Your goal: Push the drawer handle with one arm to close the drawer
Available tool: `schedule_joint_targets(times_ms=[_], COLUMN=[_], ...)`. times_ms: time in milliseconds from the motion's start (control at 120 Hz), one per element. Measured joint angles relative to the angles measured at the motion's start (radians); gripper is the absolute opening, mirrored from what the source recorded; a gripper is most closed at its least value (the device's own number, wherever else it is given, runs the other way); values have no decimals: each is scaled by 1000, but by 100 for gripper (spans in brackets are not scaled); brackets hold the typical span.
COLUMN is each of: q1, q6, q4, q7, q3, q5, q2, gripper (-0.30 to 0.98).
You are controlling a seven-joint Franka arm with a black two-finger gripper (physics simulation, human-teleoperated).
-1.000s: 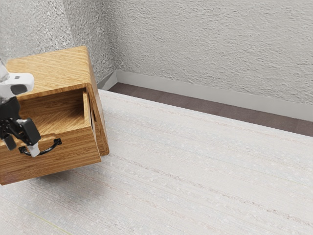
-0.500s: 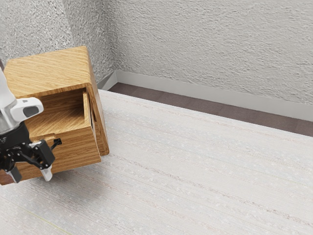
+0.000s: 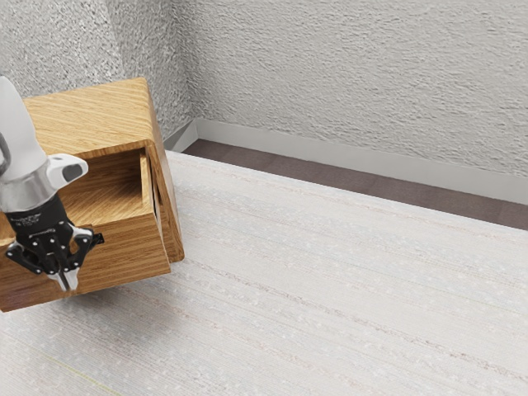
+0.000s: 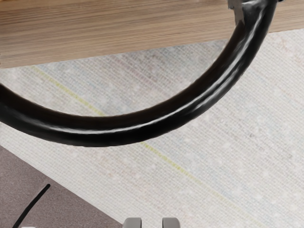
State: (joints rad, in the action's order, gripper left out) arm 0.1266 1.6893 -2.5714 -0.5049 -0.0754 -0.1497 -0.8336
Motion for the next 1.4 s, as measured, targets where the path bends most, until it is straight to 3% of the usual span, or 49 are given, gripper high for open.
schedule_joint_targets(times_ms=[733,1250,1400], q1=[-8,-27,-92], q6=[127,162,171], q4=[76,224,268], q7=[-95,-99,-98], q3=[63,167,258], q5=[105,184,211], q2=[151,348,400], gripper=[-10,-10,-10])
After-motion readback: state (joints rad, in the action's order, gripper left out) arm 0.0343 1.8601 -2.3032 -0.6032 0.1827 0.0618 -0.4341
